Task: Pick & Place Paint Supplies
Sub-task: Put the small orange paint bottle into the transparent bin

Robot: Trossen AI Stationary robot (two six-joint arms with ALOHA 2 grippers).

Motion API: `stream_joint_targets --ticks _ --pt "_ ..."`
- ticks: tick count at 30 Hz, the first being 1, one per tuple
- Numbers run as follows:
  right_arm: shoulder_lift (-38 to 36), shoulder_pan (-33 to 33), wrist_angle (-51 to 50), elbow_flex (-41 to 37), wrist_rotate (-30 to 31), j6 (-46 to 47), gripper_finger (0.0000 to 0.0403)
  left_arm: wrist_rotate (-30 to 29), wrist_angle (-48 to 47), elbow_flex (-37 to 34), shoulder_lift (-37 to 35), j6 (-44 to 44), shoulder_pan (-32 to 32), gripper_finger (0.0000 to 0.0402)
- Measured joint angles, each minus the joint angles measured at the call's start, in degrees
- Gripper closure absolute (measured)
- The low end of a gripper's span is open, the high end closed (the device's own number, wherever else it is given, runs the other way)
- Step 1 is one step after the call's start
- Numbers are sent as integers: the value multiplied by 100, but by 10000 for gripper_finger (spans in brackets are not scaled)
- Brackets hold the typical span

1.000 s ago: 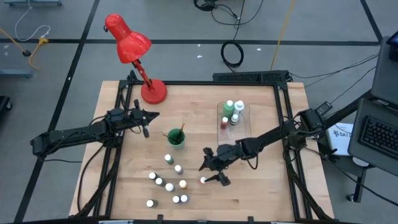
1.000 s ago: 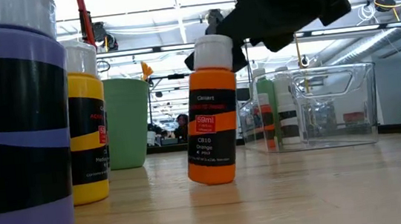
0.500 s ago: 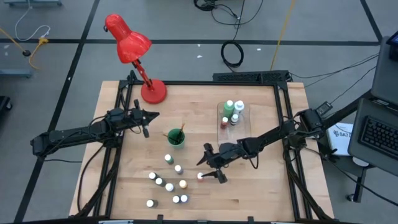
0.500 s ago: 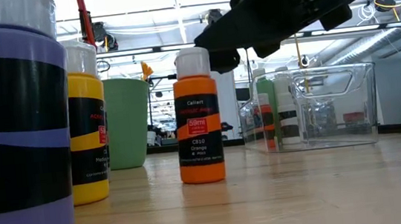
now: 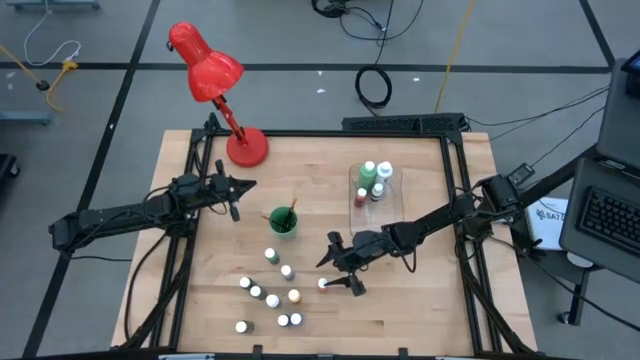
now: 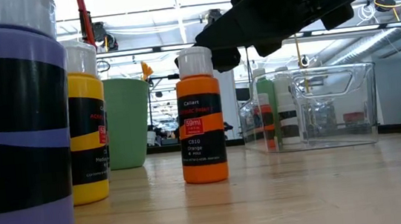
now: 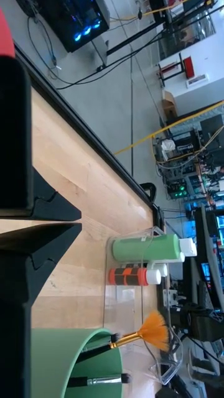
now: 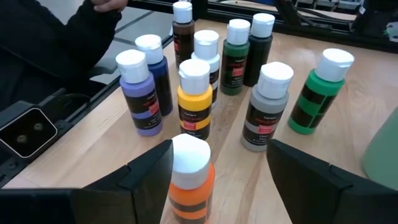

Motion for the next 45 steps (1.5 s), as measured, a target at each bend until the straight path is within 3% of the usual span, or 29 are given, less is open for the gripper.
stream_joint_targets --ticks 7,15,45 --pt "0 -2 4 0 40 -22 149 0 0 0 0 -11 0 380" --pt "0 -2 19 1 603 -107 149 0 2 0 0 -15 1 380" --pt "-2 -2 10 1 585 -107 149 0 4 0 -1 -13 0 380"
